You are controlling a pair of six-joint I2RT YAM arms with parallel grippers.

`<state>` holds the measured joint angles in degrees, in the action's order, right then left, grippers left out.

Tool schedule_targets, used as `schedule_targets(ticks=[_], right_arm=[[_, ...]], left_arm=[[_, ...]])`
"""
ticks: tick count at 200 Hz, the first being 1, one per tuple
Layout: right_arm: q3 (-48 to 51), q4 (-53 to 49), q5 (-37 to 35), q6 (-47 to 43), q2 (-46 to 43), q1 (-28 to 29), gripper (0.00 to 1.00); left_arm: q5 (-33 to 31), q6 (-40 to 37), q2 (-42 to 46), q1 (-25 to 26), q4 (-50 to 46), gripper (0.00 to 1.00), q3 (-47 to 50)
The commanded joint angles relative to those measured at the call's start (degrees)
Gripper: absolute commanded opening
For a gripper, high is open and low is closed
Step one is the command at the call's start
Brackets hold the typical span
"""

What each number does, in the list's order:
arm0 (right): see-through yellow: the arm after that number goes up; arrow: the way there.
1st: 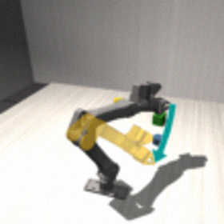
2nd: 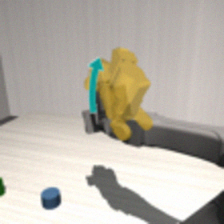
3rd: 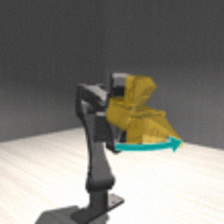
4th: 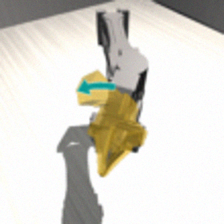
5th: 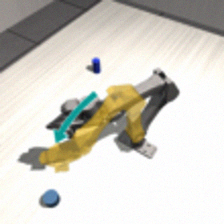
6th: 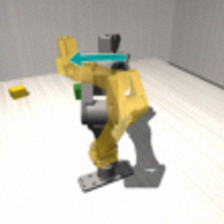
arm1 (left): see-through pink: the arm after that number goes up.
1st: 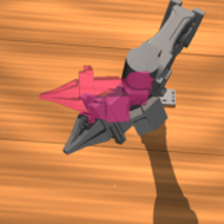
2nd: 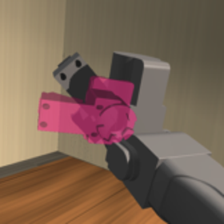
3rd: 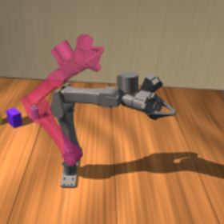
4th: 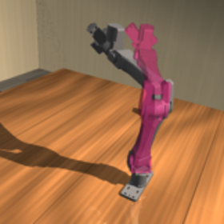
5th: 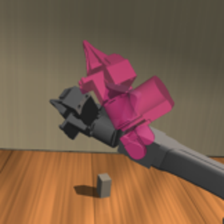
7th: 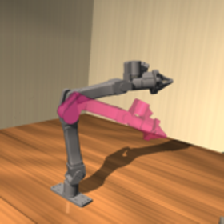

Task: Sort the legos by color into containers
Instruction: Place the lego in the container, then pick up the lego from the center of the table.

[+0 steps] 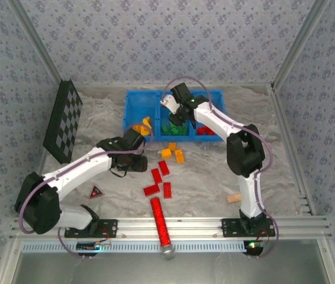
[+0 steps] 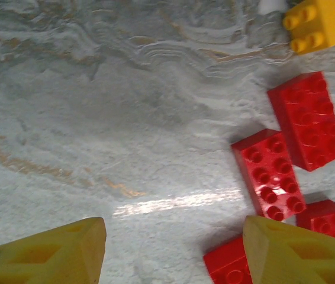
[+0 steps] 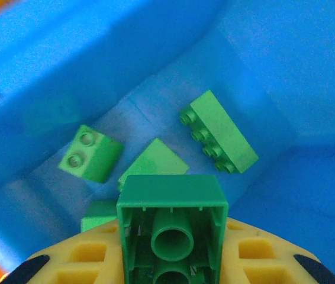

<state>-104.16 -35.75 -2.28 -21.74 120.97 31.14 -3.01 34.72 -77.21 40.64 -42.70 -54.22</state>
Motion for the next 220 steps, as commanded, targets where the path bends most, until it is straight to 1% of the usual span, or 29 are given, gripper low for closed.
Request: schedule_targets(ticks=[1,26,39,70,91,114,136,146,160,195,220], right_arm=[[-6.23,-3.79,-1.15,4.9,2.98,-0.31,0.23],[-9.83,-5.83,-0.09,7.24,6.08,-0.68,0.26],[-10.7,-6.19,0.39,7.74,7.11,-0.72,0.3],[-10.5,-6.19,1.13,8.47,7.15,-0.9,0.4],[-9.18,-5.29,1.4,9.19,5.37,-1.07,0.5],[-6.7,-3.14,1.69,9.23,2.71,-1.4,0.53],[-5.93,-3.19,2.28,9.02,1.02,-1.7,0.54],[-5.46,-3.1,1.38,9.04,0.1,-1.69,0.54],[-3.57,-1.94,0.3,10.18,-2.05,-1.82,0.54],[1.57,1.02,2.2,13.75,-7.51,-3.69,0.56],[5.58,1.03,0.35,15.54,-12.0,-3.46,0.57]], left_arm=[[-0.33,1.68,-2.43,1.85,4.75,0.63,-3.79],[-0.36,3.08,-6.74,2.74,7.58,0.63,-6.25],[0.29,3.86,-8.86,3.07,9.39,0.63,-7.27],[2.23,5.23,-14.24,3.71,12.67,0.63,-10.7],[3.41,5.45,-18.06,4.11,13.58,0.63,-13.3],[4.23,5.94,-21.03,4.48,14.78,0.64,-15.18],[4.56,6.5,-23.21,4.6,15.36,0.65,-16.42],[4.67,6.65,-24.21,4.58,15.63,0.66,-16.97],[4.6,6.67,-25.49,4.67,15.42,0.66,-17.99],[3.72,6.74,-29.24,4.88,13.62,0.67,-20.8],[2.72,6.76,-31.34,4.81,12.54,0.69,-22.46]])
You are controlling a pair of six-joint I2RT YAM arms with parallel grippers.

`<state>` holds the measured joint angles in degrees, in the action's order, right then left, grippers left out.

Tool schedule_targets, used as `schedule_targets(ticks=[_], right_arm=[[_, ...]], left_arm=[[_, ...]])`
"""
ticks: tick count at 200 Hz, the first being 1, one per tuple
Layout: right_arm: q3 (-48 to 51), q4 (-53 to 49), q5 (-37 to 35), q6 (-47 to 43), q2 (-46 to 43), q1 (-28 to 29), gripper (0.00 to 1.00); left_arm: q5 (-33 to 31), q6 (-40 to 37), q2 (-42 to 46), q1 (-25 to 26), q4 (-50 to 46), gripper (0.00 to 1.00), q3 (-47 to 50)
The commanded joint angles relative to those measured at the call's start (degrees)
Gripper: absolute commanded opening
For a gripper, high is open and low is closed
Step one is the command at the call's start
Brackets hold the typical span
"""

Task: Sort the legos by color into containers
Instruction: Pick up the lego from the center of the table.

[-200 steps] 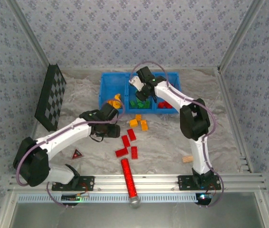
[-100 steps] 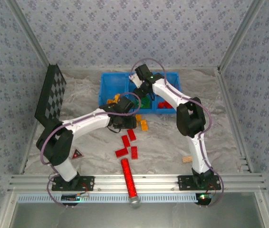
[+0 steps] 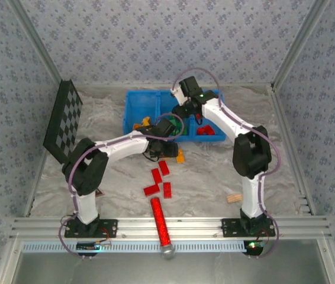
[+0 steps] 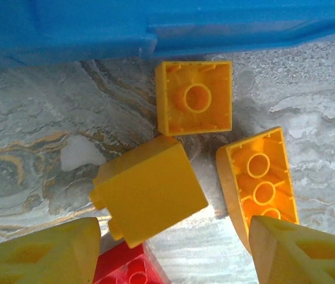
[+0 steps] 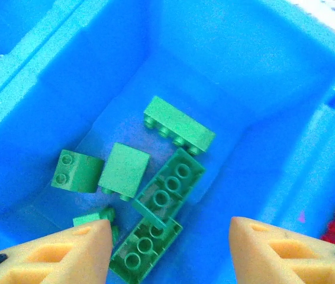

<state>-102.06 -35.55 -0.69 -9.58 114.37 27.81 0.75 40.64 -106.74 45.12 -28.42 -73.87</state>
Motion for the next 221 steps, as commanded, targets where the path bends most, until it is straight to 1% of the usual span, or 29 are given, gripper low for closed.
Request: schedule_targets(ticks=[1,12,32,50,80,86,117,154,185,207,221], right_arm=[[3.77,0.83,-1.42,3.54,-5.66,-0.09,0.57],[7.93,3.65,-3.72,6.11,-8.99,0.52,0.55],[16.17,6.28,-3.62,11.27,-15.18,0.66,0.55],[24.43,8.74,-4.4,14.67,-21.15,2.03,0.54],[33.22,7.67,-7.25,19.56,-28.95,5.77,0.54],[36.21,7.08,-7.83,20.66,-30.27,6.59,0.54],[41.72,4.28,-9.41,25.78,-36.34,10.65,0.53],[44.7,1.39,-9.79,30.71,-39.35,16.47,0.54],[48.18,2.12,-8.16,34.92,-39.37,23.41,0.55],[51.32,4.05,-5.93,39.68,-38.52,26.64,0.55],[52.6,5.98,-5.73,42.23,-37.84,29.22,0.56]], left_arm=[[-1.12,0.84,-1.89,0.32,-1.77,0.69,-2.88],[-1.91,0.84,-2.62,0.35,-2.59,0.68,-3.51],[-3.2,0.67,-3.44,0.38,-3.86,0.68,-4.33],[-3.98,0.64,-4.05,0.3,-4.49,0.67,-4.36],[-4.35,0.64,-4.94,0.03,-4.31,0.64,-4.32],[-4.59,0.47,-5.09,0.11,-4.44,0.63,-4.49],[-6.31,-0.56,-5.52,0.01,-5.23,0.59,-4.62],[-6.13,-0.15,-6.86,-0.12,-4.36,0.56,-5.06],[-6.11,0.23,-7.68,-0.13,-3.34,0.48,-5.07],[-6.06,0.19,-7.55,-0.26,-3.55,0.41,-4.76],[-6.66,0.38,-6.15,-0.23,-3.38,0.37,-3.68]])
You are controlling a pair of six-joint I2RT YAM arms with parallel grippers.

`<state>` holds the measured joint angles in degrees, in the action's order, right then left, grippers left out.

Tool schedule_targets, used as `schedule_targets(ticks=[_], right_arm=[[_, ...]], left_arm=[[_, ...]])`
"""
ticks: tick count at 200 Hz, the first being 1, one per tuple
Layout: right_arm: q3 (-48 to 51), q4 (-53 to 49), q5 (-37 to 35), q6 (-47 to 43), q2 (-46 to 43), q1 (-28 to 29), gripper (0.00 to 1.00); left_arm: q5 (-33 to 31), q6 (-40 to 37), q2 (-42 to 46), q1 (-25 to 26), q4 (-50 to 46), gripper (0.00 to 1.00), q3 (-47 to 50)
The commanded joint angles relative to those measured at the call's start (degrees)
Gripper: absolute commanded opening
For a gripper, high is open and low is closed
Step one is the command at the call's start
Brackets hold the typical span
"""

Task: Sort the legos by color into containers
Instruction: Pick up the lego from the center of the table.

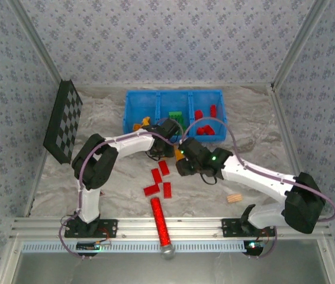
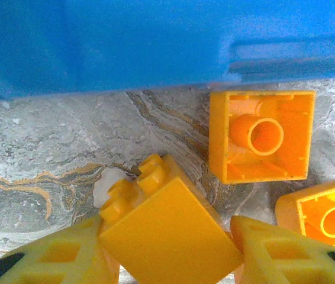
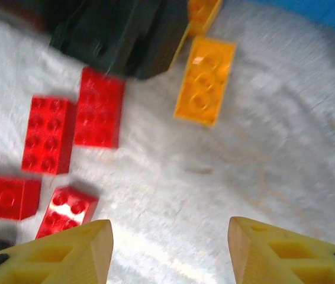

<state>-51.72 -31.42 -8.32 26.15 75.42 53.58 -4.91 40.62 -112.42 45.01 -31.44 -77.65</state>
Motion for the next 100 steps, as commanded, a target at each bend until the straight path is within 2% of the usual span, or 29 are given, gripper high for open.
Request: schedule_targets(ticks=[1,49,100], right_arm=[[2.34,1.91,1.86,6.65,1.17,3.63,0.56],[3.87,9.65,1.3,11.43,3.91,8.83,0.55],[1.11,11.91,1.27,11.88,9.15,11.76,0.57]], left_arm=[[-0.99,0.42,-0.36,-0.11,-0.37,0.37,0.2],[-3.53,-0.48,8.15,-0.7,-2.15,0.34,1.97],[-6.6,-2.91,17.51,-2.41,-5.22,0.34,1.06]])
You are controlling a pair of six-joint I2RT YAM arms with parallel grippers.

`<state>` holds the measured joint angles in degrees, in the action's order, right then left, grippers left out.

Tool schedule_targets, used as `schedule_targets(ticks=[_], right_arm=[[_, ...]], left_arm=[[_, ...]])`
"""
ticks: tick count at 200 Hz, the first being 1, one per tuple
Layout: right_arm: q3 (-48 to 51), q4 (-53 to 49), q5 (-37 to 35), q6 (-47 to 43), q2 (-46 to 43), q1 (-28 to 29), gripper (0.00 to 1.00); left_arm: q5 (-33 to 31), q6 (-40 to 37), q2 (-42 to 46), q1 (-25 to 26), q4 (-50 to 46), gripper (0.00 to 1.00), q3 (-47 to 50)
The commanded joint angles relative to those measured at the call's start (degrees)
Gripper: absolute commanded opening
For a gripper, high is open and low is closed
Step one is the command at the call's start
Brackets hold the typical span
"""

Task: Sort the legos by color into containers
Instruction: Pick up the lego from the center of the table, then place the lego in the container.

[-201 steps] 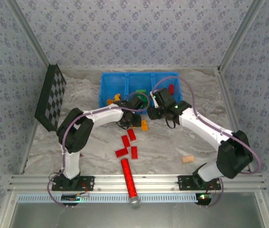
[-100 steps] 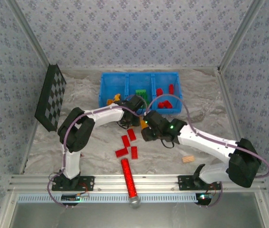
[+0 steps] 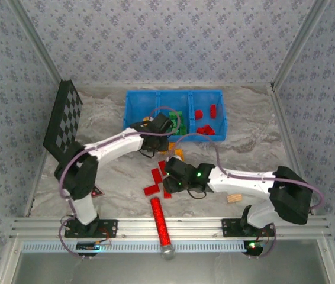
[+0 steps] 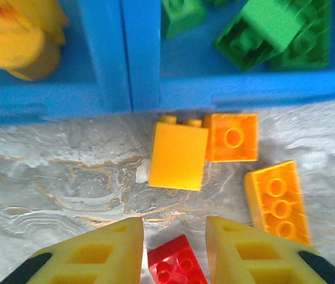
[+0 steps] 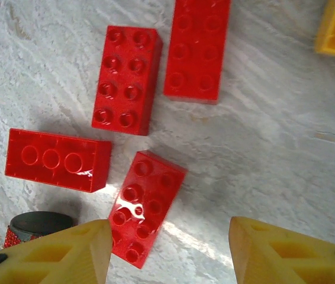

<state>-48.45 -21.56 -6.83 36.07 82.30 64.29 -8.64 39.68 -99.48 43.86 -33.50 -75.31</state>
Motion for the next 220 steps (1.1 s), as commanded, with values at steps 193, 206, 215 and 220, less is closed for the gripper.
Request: schedule_targets(ticks=[193,206,215,220], right_arm=[[-9.21,-7.6,-4.6,9.68,15.69,3.74,0.59],[-9.3,-7.36,-4.33,9.8,16.23,3.73,0.59],[-9.54,-7.27,-4.03,9.82,16.68,3.63,0.59],[-9.56,-7.24,-3.92,9.78,16.92,3.65,0.59]], left_arm=[[-4.46,-10.24,-8.43,-13.74,0.36,0.34,-10.78],[-4.43,-10.33,-9.38,-13.8,0.27,0.35,-11.22],[-4.2,-10.48,-10.12,-13.91,0.18,0.36,-11.58],[-4.16,-10.58,-10.45,-13.96,0.1,0.36,-11.74]])
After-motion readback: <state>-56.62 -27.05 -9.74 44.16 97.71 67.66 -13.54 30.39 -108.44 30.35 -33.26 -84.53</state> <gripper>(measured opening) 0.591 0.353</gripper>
